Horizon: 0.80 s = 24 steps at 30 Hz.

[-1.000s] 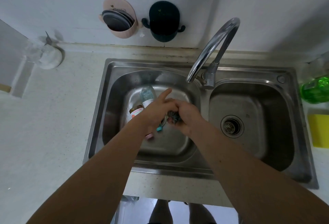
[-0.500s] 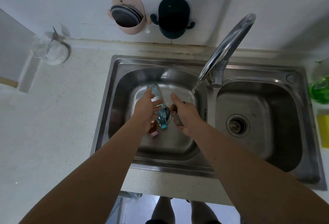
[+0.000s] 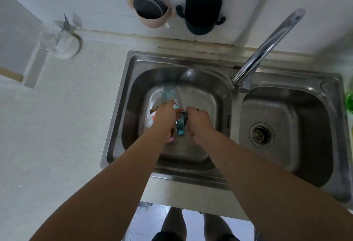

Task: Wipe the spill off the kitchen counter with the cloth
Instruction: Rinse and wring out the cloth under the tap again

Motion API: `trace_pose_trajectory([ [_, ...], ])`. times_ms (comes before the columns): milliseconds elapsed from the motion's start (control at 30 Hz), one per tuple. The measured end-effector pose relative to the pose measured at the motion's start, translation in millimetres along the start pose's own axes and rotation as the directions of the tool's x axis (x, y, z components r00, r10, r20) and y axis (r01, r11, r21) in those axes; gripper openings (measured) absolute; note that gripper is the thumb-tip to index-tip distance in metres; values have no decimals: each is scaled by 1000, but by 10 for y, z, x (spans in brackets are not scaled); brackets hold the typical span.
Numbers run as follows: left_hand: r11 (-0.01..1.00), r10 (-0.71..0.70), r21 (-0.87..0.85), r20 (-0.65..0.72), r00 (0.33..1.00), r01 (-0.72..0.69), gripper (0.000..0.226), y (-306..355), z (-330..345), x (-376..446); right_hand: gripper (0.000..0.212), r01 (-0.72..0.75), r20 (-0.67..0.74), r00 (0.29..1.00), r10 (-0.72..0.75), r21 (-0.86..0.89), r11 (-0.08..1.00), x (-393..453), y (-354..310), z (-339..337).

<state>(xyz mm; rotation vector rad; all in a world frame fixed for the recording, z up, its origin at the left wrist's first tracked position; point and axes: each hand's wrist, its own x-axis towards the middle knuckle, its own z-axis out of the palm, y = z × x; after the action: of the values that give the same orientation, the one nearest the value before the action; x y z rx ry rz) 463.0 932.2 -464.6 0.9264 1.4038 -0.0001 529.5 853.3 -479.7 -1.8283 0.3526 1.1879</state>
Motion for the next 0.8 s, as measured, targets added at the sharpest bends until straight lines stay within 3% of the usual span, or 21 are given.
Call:
trace_pose_trajectory([
  [233,998,-58,-20,28,998,59,21,6,51,6,32,-20,-1,1000,20,41,999,-45,-56,-33],
  [400,984,-93,-136,167,982,117,21,128,153,-304,57,-170,212,970,122,225,959,-217,-238,-61],
  [467,990,-57,-119,165,985,78,25,212,94,-365,54,-155,266,960,90,235,960,-355,-368,-91],
  [567,994,-25,-97,151,988,40,38,346,-95,-461,17,24,245,968,-53,122,992,-615,-553,-201],
  [667,998,12,-64,153,988,-2,42,460,-267,-591,10,244,200,953,-227,-60,968,-761,-596,-260],
  [733,998,63,-41,148,987,-57,34,569,-345,-712,16,331,160,938,-308,-154,931,-806,-631,-278],
  [800,992,123,-38,111,986,-120,21,701,-424,-865,5,380,117,924,-365,-162,911,-936,-749,-308],
])
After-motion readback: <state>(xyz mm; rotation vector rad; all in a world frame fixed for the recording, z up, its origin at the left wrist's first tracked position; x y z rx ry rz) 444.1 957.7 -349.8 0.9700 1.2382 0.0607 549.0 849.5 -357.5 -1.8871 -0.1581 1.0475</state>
